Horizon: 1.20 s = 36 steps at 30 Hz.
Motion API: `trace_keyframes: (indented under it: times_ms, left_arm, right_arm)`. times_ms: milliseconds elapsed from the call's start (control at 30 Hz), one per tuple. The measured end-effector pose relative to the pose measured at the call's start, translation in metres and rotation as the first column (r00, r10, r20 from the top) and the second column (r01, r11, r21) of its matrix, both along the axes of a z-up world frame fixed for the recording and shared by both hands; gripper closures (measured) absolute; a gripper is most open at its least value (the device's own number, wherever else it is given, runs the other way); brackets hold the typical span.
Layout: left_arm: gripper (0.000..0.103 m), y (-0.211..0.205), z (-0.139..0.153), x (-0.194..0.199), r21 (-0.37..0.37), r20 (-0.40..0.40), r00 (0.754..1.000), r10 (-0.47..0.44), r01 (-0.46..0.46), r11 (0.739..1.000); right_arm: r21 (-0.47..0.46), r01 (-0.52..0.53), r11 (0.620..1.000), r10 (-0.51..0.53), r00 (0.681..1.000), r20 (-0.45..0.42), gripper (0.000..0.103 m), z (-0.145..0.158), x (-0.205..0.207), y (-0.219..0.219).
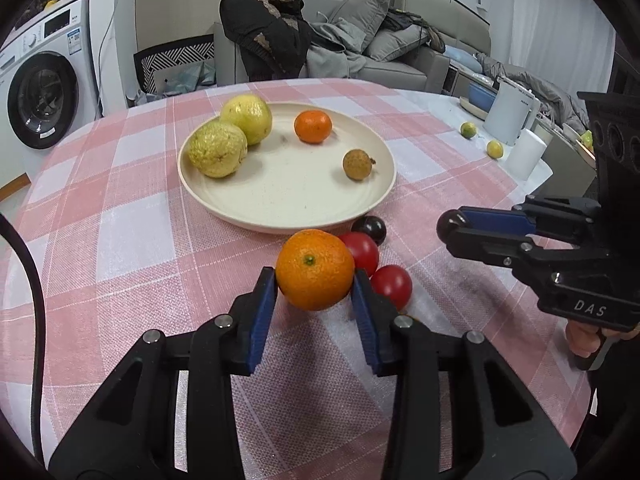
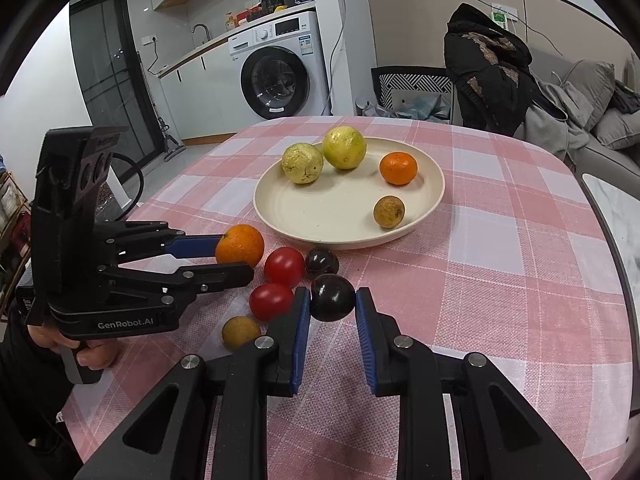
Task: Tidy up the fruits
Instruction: 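Carry the mandarin in the left tool over the plate while the right tool carries the plum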
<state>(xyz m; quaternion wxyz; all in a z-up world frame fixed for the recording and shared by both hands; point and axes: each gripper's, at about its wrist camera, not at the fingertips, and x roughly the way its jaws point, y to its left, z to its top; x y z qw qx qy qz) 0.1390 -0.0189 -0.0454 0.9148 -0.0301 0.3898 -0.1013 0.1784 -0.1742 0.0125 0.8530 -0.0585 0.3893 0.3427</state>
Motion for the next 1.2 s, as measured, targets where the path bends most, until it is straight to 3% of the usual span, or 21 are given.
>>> trace_keyframes:
  times_ms: [567, 1200]
  left_arm:
    - [0.068, 0.021, 0.036, -0.007, -0.020, 0.141, 0.986, 0.084, -0.082, 0.996]
    - [0.068, 0.042, 0.049, 0.026, -0.050, 0.205, 0.966, 0.155, -0.148, 0.988]
  right_arm:
    - [0.083, 0.065, 0.994, -0.071, 0.995, 0.066, 0.079, 0.023, 0.010, -0.013]
    - [0.151, 0.179, 0.972, -0.194, 0.976, 0.095, 0.079, 0.041, 0.047, -0.014]
